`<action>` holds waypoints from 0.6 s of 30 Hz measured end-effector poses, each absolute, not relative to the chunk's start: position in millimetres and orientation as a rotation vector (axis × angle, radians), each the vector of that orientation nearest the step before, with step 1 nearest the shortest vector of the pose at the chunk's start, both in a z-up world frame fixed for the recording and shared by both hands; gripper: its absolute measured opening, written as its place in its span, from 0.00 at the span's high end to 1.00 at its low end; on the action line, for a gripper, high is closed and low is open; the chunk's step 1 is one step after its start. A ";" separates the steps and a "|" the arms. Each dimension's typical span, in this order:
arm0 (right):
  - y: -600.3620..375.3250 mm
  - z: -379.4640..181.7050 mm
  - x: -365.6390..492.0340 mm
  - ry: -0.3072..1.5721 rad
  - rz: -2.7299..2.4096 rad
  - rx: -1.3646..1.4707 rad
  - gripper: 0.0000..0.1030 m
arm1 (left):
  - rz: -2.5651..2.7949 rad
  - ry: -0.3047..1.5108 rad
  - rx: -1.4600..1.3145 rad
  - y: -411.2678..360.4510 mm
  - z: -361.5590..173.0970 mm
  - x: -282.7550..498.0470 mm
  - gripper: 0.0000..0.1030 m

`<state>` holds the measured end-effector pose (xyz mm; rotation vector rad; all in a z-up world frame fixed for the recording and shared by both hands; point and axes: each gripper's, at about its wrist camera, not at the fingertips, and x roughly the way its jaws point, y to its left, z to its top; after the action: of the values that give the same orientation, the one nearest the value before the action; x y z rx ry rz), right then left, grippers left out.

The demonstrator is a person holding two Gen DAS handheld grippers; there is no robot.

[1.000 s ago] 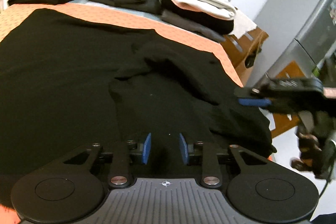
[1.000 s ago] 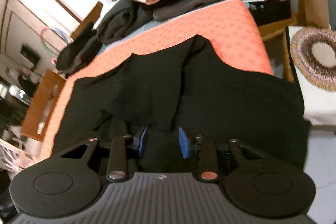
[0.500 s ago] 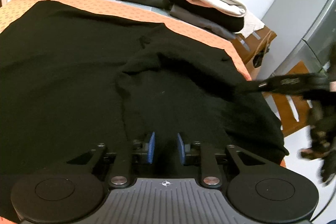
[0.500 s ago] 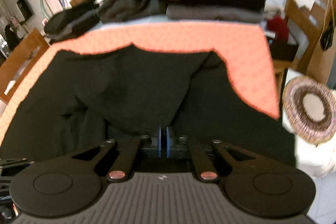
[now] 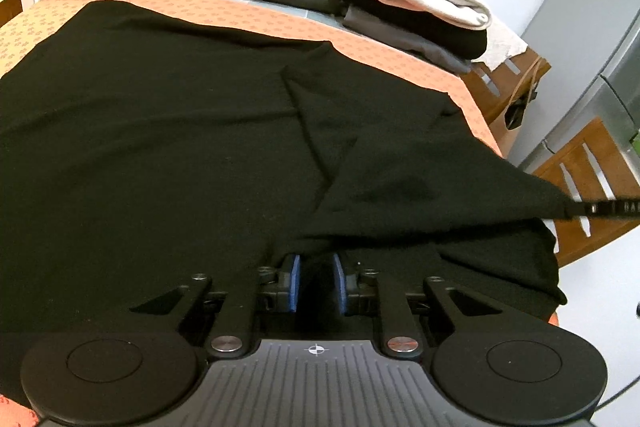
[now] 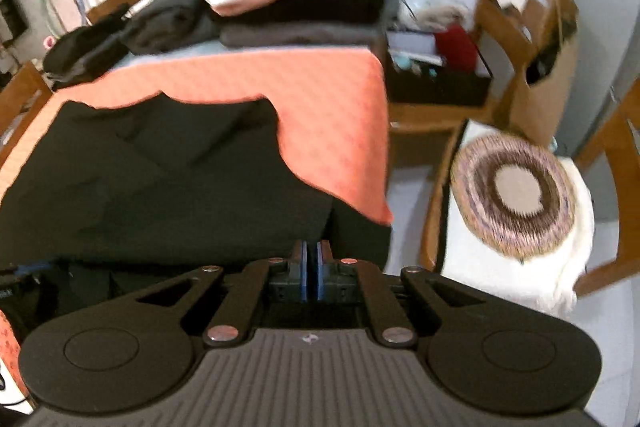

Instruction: Fold clothes

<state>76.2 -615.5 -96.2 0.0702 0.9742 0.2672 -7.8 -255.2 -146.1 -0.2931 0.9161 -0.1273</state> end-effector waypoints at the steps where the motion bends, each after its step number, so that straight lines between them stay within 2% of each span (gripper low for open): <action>1: -617.8 -101.4 72.7 0.983 0.261 0.075 0.95 | -0.125 0.918 -0.291 -255.6 -146.1 -7.6 0.79; 3: -620.1 -111.6 65.5 1.003 0.258 0.094 0.94 | -0.132 0.921 -0.290 -255.9 -144.4 -7.6 0.79; 7: -622.8 -123.9 52.4 1.023 0.252 0.134 0.92 | -0.206 0.884 -0.284 -255.8 -127.4 -17.7 0.73; 9: -624.2 -122.6 46.9 1.013 0.242 0.160 0.86 | -0.234 0.845 -0.205 -258.9 -115.6 -24.8 0.66; 11: -628.1 -121.5 43.2 1.002 0.234 0.201 0.73 | -0.235 0.826 -0.121 -259.7 -109.9 -26.5 0.65; 13: -632.1 -122.4 42.8 0.995 0.228 0.257 0.72 | -0.229 0.831 -0.074 -256.5 -111.6 -21.4 0.65; 17: -639.7 -127.2 47.2 0.988 0.213 0.381 0.60 | -0.240 0.870 -0.039 -248.6 -124.0 -5.3 0.65; 18: -640.5 -128.8 48.7 0.988 0.209 0.403 0.60 | -0.249 0.875 -0.030 -248.2 -126.7 -3.6 0.65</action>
<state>48.7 -640.5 -128.8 0.4030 0.9875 0.2090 -3.6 -248.2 -126.7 -0.0303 0.8753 -0.2493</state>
